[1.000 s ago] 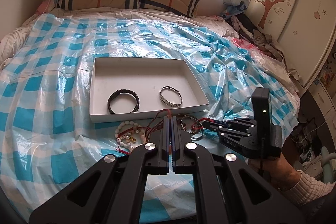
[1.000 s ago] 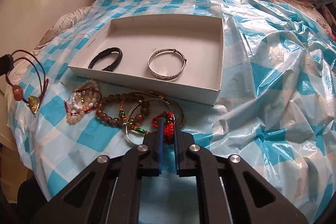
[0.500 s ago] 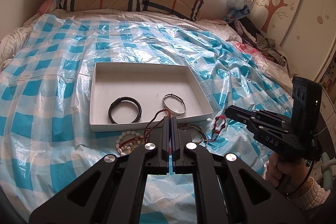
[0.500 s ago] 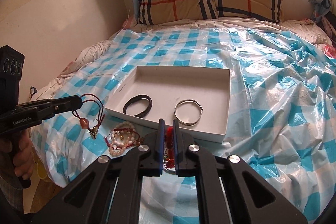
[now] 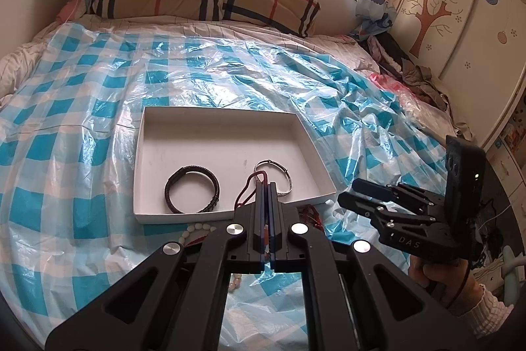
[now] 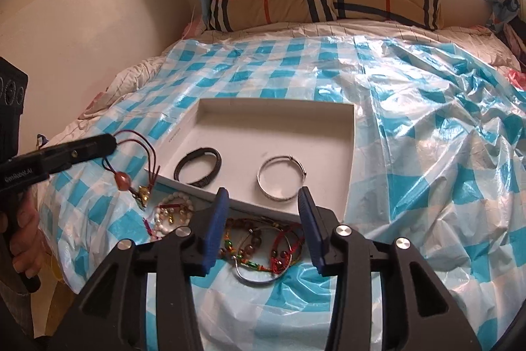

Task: Organize jewelry
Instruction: 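Grasp the red beaded bracelet with the right tool while the left tool holds the red cord bracelet, then place the red beaded bracelet in the box while the left tool drops the cord bracelet there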

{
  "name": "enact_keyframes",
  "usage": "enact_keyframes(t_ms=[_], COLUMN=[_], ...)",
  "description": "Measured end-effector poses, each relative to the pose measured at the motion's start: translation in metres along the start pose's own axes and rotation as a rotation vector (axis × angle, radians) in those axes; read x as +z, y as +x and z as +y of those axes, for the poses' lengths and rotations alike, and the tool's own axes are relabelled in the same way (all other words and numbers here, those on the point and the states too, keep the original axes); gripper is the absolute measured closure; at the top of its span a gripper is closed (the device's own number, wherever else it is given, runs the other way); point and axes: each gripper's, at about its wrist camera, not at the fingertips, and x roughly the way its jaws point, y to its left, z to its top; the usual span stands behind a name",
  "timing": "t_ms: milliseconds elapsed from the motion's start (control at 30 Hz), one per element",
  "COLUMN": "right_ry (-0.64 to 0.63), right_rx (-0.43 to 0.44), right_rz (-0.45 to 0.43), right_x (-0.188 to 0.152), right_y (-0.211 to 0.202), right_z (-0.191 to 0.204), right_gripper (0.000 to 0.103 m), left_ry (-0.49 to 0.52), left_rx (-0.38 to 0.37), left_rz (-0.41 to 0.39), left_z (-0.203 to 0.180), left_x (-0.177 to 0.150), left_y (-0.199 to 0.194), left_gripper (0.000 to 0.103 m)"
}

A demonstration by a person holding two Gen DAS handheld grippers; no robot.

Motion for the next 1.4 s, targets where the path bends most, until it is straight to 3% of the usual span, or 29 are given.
enact_keyframes(t_ms=[267, 333, 367, 567, 900, 1367, 1400], right_ry=[0.001, -0.016, -0.019, 0.001, 0.029, -0.029, -0.032], right_rx=[-0.047, -0.051, -0.055, -0.052, -0.005, 0.040, 0.027], right_rz=[0.168, 0.187, 0.185, 0.111, 0.014, -0.062, -0.062], right_x=[-0.025, -0.027, -0.027, -0.027, -0.007, 0.051, 0.053], right_y=[0.064, 0.072, 0.072, 0.044, 0.011, 0.036, 0.040], right_z=[-0.016, -0.013, -0.012, -0.014, -0.009, 0.015, 0.015], right_gripper=[0.057, 0.073, 0.082, 0.093, 0.093, 0.093, 0.088], left_ry=[-0.002, -0.003, -0.003, -0.005, 0.000, -0.011, -0.018], left_rx=[-0.005, -0.004, -0.003, 0.000, -0.006, -0.016, -0.013], left_rz=[0.017, 0.019, 0.019, 0.021, 0.020, -0.011, -0.015], left_z=[-0.001, -0.001, 0.000, 0.002, 0.000, 0.002, 0.004], left_x=[-0.002, -0.003, -0.003, -0.004, -0.003, 0.028, 0.032], left_y=[0.009, 0.010, 0.011, 0.012, 0.014, 0.040, 0.044], left_gripper=[0.101, 0.101, 0.101, 0.101, 0.101, 0.101, 0.101])
